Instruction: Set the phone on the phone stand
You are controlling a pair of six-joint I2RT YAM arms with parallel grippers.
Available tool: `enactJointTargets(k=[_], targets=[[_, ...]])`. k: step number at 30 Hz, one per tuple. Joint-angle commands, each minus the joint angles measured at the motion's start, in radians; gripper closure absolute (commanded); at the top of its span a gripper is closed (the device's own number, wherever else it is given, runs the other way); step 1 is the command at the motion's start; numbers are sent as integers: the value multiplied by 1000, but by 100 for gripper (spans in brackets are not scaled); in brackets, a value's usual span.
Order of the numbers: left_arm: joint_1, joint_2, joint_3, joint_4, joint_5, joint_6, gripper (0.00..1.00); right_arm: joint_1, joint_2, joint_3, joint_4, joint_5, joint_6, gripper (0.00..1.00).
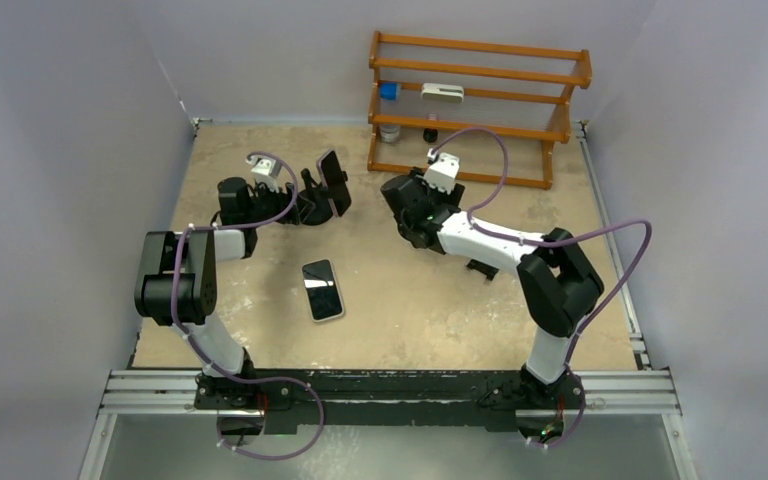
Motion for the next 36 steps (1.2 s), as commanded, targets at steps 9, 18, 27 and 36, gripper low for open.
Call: enactJointTargets(k=[9,18,27,36], targets=[[5,9,36,38,22,-16,35,-56,-12,-14,536,139,-425,67],[6,7,36,30,23,-15,34,-59,27,-44,740,167,-580,67],[5,8,36,33,26,-16,34,-59,52,-87,873,180,-670,67],[5,10,36,31,28,-16,34,-60,80,-115,935,179,-680,67]])
